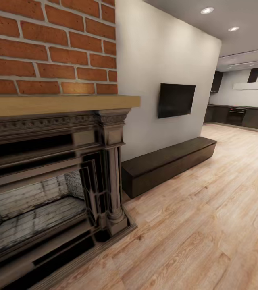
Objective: Turn on the radio receiver that's on the table in the living room.
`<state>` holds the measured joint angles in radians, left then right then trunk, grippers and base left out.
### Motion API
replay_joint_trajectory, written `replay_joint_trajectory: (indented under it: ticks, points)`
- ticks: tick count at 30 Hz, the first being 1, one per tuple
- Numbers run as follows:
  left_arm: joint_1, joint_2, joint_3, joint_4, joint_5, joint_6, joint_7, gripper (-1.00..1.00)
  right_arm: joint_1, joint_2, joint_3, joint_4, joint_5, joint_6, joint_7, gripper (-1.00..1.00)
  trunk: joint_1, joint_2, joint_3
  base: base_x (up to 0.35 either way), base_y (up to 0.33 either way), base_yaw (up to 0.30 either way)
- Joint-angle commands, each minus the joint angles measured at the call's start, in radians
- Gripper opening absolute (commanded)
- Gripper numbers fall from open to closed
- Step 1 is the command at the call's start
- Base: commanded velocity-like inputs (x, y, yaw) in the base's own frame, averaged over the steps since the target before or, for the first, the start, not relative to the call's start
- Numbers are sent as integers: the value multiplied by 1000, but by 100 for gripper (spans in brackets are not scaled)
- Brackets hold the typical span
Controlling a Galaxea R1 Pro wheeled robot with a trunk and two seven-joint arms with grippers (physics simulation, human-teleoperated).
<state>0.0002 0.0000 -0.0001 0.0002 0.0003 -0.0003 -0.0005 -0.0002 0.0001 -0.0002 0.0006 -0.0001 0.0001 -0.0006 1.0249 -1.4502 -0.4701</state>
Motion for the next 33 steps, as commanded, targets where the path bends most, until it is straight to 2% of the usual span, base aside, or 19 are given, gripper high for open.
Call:
replay_joint_trajectory:
  ticks: [1, 9, 14, 17, 20, 26, 31, 32, 33]
  points:
    - [6, -6, -2, 6, 2, -3, -5, 100, -6, 6, -1, 5, 0, 1, -5, 100, 0, 0, 0, 0, 0, 0]
    - [51, -51, -3, 51, 3, -5, -6, 100, -51, 51, -1, 15, 1, 1, -4, 100, 0, 0, 0, 0, 0, 0]
    - [52, -79, -3, 50, 4, -6, -6, 100, -61, 78, -2, 14, -1, 1, -4, 100, 0, 0, 0, 0, 0, 0]
    - [52, -96, -4, 44, 4, -7, -6, 100, -61, 78, -2, 15, -1, 1, -1, 100, 0, 0, 0, 0, 0, 0]
    - [52, -98, -6, 29, 3, -12, -6, 100, -62, 77, -1, 9, 2, 1, 0, 100, 0, 0, 0, 0, 0, 0]
    - [52, -79, -6, -5, -7, -37, 4, 100, -68, 43, -1, -25, 3, 3, 1, 100, 0, 0, 0, 0, 0, 0]
    - [52, -76, -7, -33, -9, -36, 12, 100, -69, 15, -1, -53, 4, 0, 3, 100, 0, 0, 0, 0, 0, 0]
    - [52, -71, -7, -396, -10, -33, 14, 100, -69, -5, -1, -235, 5, 0, 4, 100, 0, 0, 0, 0, 0, 0]
    - [52, -68, -7, -429, -11, -32, 14, 100, -69, -10, -1, -247, 5, 0, 5, 100, 0, 0, 0, 0, 0, 0]
